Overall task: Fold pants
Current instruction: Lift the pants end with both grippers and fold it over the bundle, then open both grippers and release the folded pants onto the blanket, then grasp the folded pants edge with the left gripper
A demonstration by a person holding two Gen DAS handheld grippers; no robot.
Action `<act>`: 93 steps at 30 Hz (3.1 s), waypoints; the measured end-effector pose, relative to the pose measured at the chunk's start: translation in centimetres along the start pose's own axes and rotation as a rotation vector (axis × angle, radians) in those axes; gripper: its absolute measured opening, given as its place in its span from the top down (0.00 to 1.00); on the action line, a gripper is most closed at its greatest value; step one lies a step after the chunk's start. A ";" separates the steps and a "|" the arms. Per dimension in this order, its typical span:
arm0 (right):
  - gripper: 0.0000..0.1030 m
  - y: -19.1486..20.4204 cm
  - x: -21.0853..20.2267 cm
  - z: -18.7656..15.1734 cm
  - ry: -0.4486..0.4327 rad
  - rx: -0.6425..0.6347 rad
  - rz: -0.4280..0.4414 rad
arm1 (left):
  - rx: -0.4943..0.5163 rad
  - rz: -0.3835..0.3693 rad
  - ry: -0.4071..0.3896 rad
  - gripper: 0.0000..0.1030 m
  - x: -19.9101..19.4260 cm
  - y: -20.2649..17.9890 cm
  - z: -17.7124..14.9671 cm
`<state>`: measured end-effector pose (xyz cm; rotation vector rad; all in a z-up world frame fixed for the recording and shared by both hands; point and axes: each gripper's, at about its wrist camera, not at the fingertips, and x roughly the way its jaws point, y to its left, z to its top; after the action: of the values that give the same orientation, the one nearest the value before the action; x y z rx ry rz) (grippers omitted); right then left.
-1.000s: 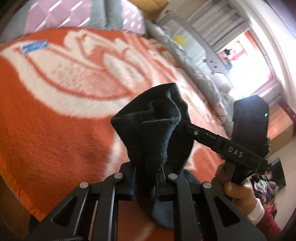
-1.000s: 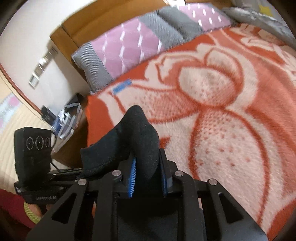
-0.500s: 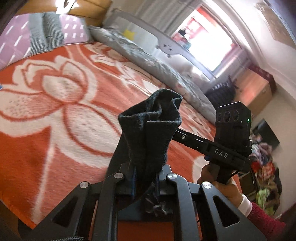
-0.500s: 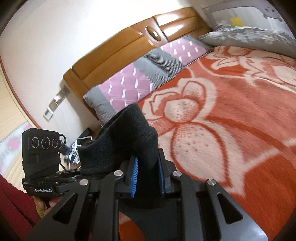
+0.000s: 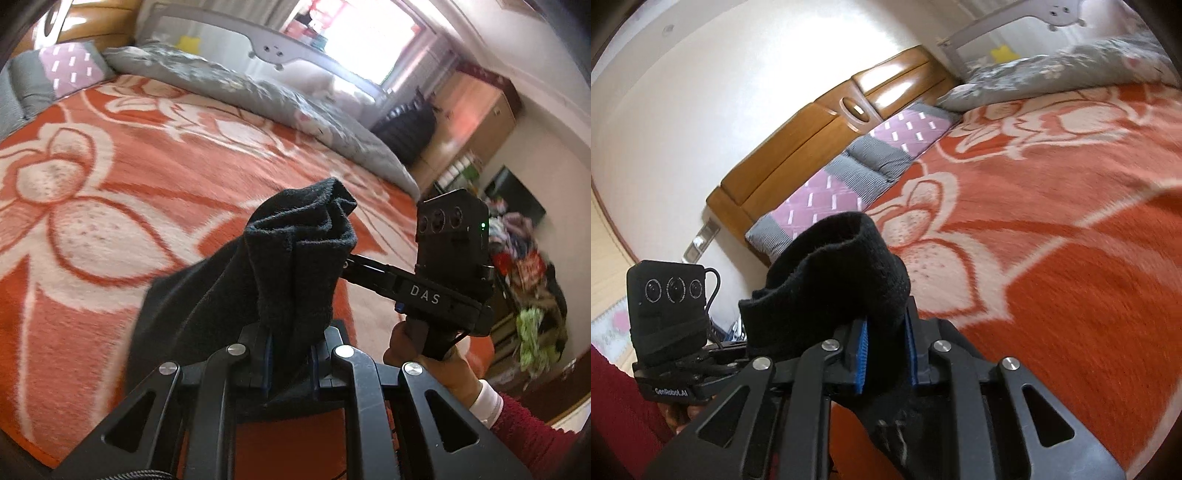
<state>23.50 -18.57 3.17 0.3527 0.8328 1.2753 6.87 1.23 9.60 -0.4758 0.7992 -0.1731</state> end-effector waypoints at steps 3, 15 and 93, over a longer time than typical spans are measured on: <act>0.83 -1.6 -1.2 -1.4 -0.016 0.041 -0.014 | 0.034 0.002 0.039 0.87 1.8 -1.2 -1.0; 0.83 -6.1 -4.1 -5.8 -0.048 0.155 -0.068 | 0.149 0.020 0.148 0.87 7.1 -4.4 -4.1; 0.18 -4.7 -7.6 -11.9 -0.037 0.416 -0.628 | -0.187 0.105 0.207 0.32 6.5 11.0 -3.8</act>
<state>17.83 -29.48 -5.18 0.4000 1.0718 0.5073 8.31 7.51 -2.02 -0.5968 1.0469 -0.0501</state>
